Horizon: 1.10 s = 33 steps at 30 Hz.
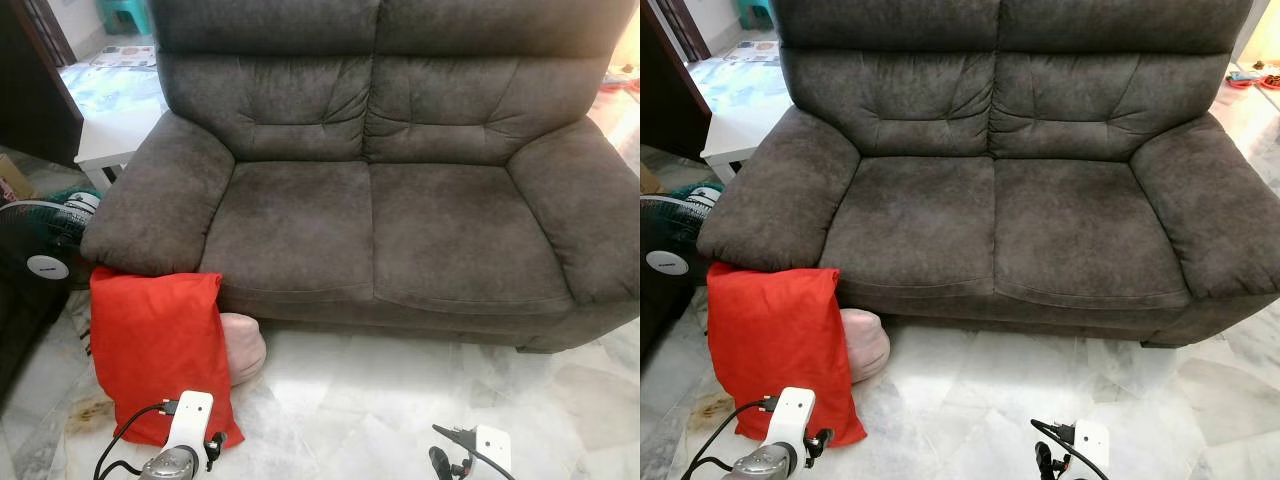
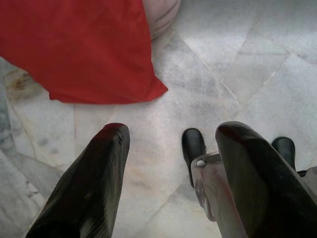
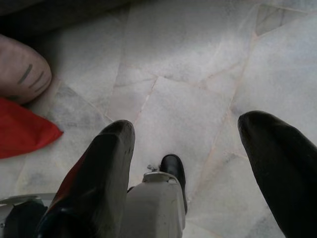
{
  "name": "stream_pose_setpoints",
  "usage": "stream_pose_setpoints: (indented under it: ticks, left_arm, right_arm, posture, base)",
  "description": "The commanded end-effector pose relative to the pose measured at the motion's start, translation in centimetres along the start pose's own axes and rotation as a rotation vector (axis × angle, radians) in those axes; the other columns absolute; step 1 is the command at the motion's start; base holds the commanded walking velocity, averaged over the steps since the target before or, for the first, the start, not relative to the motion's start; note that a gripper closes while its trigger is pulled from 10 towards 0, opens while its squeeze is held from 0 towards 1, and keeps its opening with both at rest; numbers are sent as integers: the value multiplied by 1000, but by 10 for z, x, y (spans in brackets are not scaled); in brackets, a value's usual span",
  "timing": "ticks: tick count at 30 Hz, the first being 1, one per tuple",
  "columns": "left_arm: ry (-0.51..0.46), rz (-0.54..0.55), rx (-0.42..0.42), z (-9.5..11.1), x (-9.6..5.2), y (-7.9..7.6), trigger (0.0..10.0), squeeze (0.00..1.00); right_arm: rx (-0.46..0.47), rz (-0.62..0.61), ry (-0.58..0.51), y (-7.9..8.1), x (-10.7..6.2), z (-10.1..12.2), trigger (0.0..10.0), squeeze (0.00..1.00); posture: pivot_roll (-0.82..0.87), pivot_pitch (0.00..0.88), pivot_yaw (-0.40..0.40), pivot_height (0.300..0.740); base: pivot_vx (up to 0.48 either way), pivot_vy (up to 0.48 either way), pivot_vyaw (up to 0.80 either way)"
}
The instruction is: Move the pillow to the sofa from floor
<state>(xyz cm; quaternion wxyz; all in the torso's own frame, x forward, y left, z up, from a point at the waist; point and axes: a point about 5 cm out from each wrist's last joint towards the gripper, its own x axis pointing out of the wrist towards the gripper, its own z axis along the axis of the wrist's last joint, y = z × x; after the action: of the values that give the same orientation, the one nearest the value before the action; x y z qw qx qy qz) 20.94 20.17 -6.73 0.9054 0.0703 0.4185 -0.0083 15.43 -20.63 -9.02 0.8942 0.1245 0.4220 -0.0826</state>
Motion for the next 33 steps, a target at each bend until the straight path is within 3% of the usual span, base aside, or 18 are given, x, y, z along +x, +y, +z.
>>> stream_pose_setpoints:
  ticks: [1,11,19,33]
  left_arm:
    - [37,14,-12,-10,-2,2,10000,0]
    - [35,18,-22,-9,-2,2,10000,0]
    - [39,21,-26,-11,-2,2,10000,0]
    - [32,40,-20,-10,-2,6,10000,0]
  right_arm:
    - [19,-8,13,0,-1,-4,10000,0]
    - [21,-1,11,0,-1,-4,10000,0]
    - [22,1,10,0,-1,-3,10000,0]
    - [16,1,11,-1,-1,-3,10000,0]
  posture:
    - [74,79,-1,740]
    - [77,80,-3,740]
    - [76,82,-4,740]
    - [77,78,-7,740]
  base:
    - [-360,0,0]
    - [-342,0,0]
    - [-331,256,0]
    - [0,0,0]
